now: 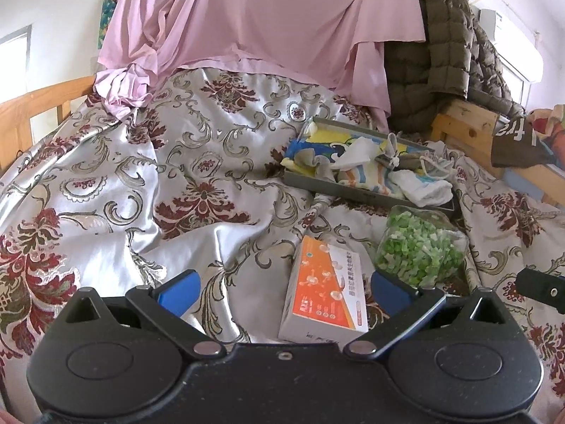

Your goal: Organize soft objects

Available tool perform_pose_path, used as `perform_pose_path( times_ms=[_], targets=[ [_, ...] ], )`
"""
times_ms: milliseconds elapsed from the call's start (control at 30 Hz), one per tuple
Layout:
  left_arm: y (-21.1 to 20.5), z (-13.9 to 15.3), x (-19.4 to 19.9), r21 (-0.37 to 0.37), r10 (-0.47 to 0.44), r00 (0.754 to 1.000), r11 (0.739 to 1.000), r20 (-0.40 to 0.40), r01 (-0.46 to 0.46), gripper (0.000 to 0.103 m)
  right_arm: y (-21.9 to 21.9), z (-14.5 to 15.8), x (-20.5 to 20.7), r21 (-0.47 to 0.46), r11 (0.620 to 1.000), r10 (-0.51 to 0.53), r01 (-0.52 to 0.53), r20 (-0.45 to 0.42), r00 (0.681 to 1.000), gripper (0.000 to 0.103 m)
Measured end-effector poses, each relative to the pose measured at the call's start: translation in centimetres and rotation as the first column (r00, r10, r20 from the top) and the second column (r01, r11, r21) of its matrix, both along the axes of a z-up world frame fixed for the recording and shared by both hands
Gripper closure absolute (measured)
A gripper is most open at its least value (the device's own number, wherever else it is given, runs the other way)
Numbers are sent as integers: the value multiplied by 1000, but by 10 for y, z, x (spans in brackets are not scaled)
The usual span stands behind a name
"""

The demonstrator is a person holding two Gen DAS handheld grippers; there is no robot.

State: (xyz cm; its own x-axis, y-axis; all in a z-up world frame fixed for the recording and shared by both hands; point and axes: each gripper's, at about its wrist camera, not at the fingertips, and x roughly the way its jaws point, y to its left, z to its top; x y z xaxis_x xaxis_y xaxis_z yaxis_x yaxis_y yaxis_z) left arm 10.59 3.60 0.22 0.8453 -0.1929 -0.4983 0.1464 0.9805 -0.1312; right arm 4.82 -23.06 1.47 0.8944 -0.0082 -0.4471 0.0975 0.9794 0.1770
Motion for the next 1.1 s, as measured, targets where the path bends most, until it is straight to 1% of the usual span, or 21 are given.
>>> perform_pose_path(
  times_ms=[367,667,1100],
  targets=[
    [-2,-4,-1,23,-7,1000,1000,8,7,1,1,-3,-1,-11,1000,3,-3,0,1000,0],
    [-2,-5,0,25,-8,1000,1000,8,8,1,5,-7,-1,-37,999,14,-14,-2,1000,0],
    [-2,-7,0,26,-7,1000,1000,2,7,1,4,-8,-1,-38,999,14,-14,-2,1000,0]
  ],
)
